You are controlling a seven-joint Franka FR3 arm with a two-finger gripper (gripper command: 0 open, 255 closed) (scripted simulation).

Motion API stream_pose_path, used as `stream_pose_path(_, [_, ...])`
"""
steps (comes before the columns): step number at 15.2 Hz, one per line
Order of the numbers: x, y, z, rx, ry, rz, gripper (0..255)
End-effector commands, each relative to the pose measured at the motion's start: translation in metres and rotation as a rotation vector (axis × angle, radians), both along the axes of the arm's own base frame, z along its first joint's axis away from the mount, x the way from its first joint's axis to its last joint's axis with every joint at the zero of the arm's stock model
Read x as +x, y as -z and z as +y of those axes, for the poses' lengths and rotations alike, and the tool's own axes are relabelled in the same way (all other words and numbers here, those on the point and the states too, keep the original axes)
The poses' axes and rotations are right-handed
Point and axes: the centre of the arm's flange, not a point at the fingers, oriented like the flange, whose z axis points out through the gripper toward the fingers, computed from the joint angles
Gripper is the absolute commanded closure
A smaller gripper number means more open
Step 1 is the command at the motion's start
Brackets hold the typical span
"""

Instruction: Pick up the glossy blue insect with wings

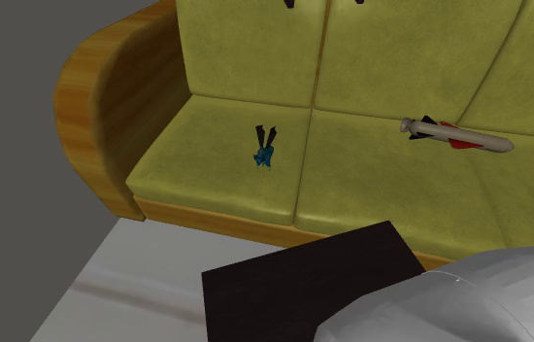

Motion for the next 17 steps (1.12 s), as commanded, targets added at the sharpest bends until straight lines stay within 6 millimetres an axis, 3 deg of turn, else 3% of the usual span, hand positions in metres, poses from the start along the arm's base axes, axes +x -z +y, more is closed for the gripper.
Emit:
stream_pose_path(1, [0.0, 0.0, 0.0, 0.0, 0.0, 0.0, 0])
stream_pose_path(17, [0.096, 0.188, 0.003, 0.07, -0.017, 0.006, 0])
